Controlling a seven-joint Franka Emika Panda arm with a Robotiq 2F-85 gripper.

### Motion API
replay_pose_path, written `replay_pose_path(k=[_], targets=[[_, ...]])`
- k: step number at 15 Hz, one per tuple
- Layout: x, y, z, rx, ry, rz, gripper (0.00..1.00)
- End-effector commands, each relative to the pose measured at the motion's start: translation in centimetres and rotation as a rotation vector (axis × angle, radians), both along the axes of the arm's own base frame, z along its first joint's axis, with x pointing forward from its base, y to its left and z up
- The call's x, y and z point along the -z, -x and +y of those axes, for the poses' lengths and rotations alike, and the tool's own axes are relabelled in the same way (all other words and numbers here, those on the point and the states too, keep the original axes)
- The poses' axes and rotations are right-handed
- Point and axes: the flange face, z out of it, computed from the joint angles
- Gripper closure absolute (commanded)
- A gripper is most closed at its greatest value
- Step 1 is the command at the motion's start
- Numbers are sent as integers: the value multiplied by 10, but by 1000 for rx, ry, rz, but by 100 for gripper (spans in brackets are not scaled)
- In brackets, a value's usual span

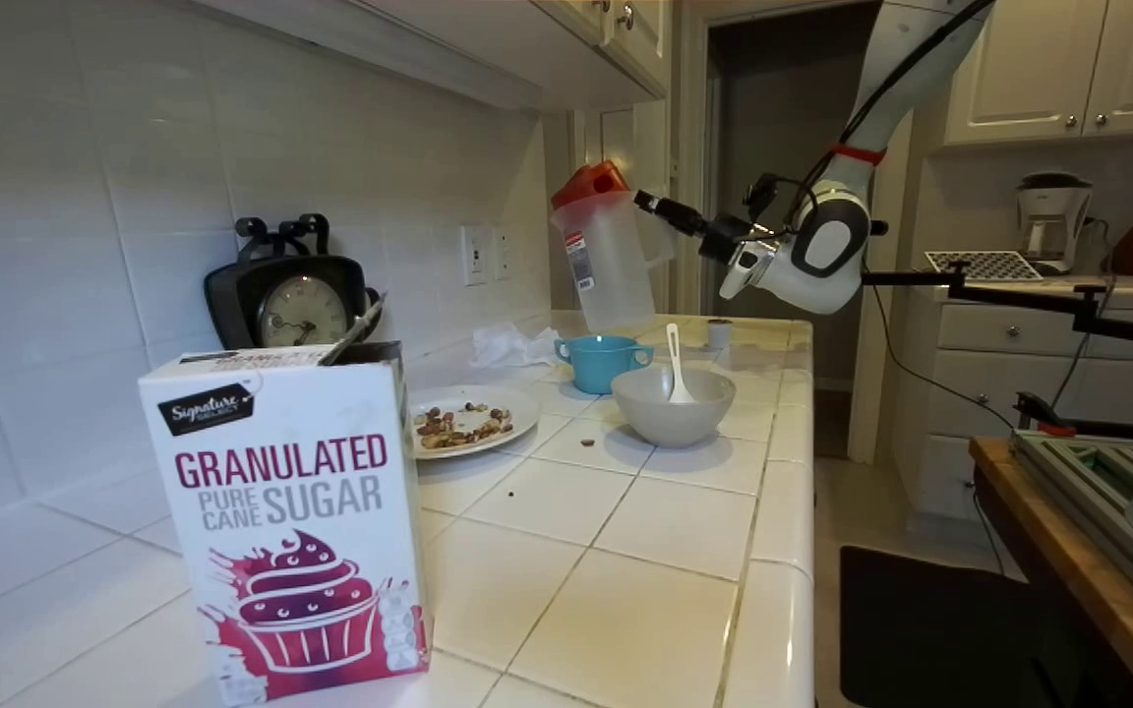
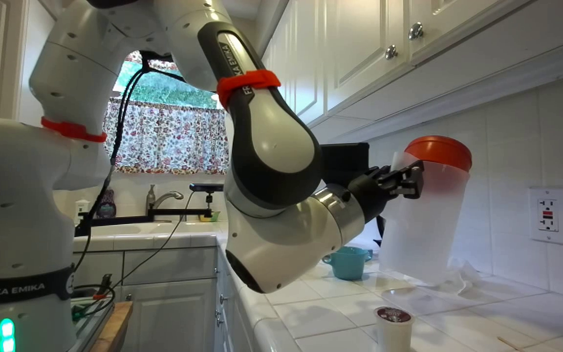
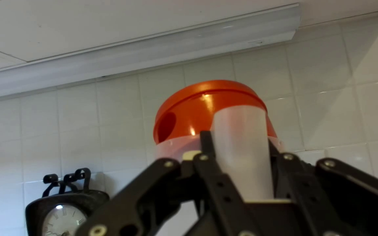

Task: Move the jug to the right.

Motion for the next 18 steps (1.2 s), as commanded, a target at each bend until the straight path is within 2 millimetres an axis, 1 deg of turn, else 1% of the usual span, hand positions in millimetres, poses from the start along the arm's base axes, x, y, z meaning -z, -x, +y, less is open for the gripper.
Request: replay_pose_path(k=[1, 4, 5, 6, 7, 9, 10, 13, 17, 18], targets=[[0, 0, -1, -2, -4, -11, 91], [4, -1, 3, -21, 12, -19, 91], [-3, -8, 8, -60, 37, -79, 91], [-6, -13, 11, -79, 44, -118, 91], [-4, -15, 12, -88, 58, -126, 91], [2, -6, 0, -53, 62, -97, 91], [2, -5, -3, -61, 75, -116, 91], [5, -10, 2, -85, 84, -107, 91], [5, -14, 3, -67, 71, -106, 91], [6, -3, -2, -18, 17, 4, 66]])
